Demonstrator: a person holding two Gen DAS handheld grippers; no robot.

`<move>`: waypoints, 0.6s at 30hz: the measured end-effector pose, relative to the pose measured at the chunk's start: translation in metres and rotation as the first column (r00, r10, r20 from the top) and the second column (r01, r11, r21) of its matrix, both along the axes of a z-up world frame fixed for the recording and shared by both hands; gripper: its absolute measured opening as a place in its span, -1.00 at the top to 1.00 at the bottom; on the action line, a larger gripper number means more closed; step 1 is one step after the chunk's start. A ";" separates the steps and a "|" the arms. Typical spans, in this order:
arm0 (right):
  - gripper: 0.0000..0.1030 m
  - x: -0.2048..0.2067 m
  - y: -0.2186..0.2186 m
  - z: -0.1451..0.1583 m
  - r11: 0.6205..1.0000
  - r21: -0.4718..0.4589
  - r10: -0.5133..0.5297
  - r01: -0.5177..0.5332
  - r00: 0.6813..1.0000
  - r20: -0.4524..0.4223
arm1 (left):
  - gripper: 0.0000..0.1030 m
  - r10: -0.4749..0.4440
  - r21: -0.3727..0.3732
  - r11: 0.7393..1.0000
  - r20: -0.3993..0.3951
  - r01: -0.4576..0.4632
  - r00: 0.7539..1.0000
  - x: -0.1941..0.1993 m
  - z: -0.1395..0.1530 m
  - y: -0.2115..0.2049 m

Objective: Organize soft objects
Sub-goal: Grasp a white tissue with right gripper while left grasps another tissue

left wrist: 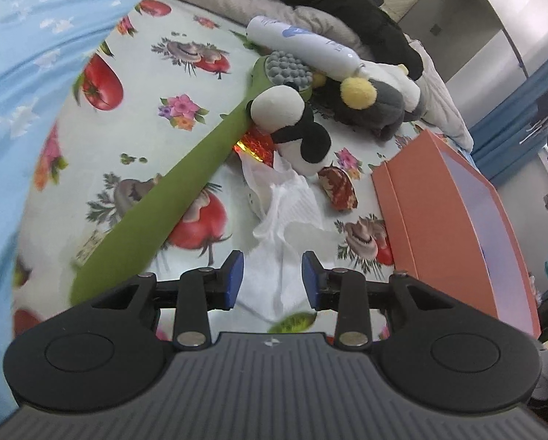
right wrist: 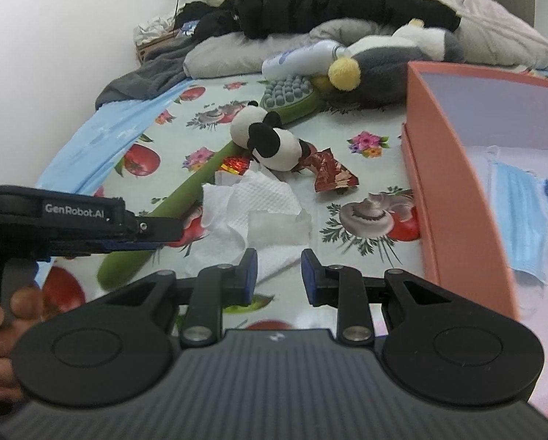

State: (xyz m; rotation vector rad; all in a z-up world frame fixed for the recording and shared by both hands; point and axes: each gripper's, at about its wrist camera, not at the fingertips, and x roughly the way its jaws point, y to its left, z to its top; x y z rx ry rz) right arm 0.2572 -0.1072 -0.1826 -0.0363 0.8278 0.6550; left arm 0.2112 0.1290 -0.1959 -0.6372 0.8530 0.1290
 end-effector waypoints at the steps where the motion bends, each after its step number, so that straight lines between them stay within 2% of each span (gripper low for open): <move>1: 0.40 0.005 0.004 -0.003 1.000 -0.001 0.004 -0.004 1.000 -0.006 | 0.11 0.000 -0.012 1.000 -0.005 0.000 1.000 0.007 -0.004 0.003; 4: -0.05 0.021 0.015 -0.013 1.000 0.002 0.008 -0.007 1.000 -0.022 | 0.10 -0.002 -0.030 1.000 -0.010 0.002 1.000 0.025 -0.013 0.010; 12: -0.05 0.055 0.041 -0.040 1.000 -0.006 0.015 -0.016 0.997 -0.071 | 0.10 -0.031 -0.071 0.997 -0.025 0.029 0.999 0.063 -0.032 0.021; 14: -0.18 0.062 0.046 -0.047 1.000 -0.012 0.023 -0.024 0.996 -0.092 | 0.10 -0.042 -0.088 0.995 -0.026 0.039 0.999 0.069 -0.038 0.022; 18: -0.22 0.066 0.053 -0.056 0.999 -0.028 0.030 -0.033 0.995 -0.092 | 0.11 -0.044 -0.104 0.994 -0.044 0.039 0.998 0.077 -0.048 0.024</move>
